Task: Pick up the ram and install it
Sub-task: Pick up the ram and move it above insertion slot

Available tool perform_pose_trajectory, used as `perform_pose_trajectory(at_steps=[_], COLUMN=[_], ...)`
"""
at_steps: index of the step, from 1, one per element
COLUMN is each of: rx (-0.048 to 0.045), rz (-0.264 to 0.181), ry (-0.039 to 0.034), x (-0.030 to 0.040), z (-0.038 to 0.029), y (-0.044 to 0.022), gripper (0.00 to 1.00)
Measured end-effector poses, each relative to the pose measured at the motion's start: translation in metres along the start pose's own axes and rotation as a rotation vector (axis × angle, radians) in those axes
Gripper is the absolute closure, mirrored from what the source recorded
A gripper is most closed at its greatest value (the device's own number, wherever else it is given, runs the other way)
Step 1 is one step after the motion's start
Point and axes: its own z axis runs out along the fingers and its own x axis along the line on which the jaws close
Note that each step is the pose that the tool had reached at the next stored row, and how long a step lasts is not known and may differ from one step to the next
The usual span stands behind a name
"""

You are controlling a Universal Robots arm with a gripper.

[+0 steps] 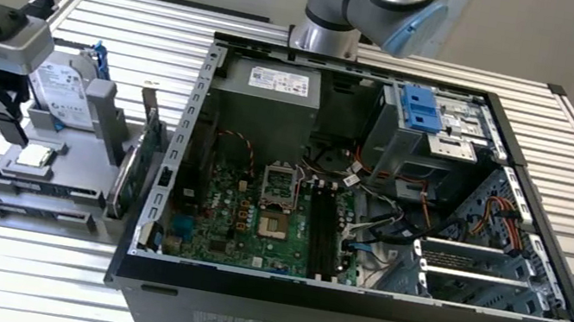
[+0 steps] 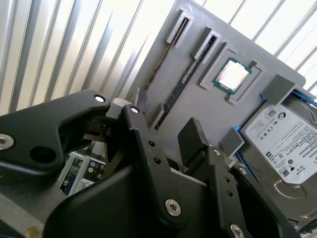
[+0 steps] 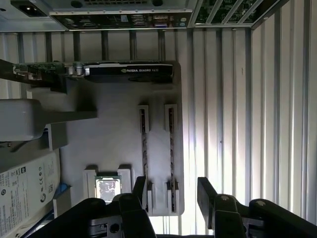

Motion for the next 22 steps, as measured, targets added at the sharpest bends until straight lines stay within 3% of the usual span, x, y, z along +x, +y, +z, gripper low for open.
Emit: perform_pose_trajectory(at_steps=[22], rx=[-0.0001], rz=[0.0], ry=[-0.0002], x=[0.0], z=[0.0133], y=[-0.0001], gripper=[0.0])
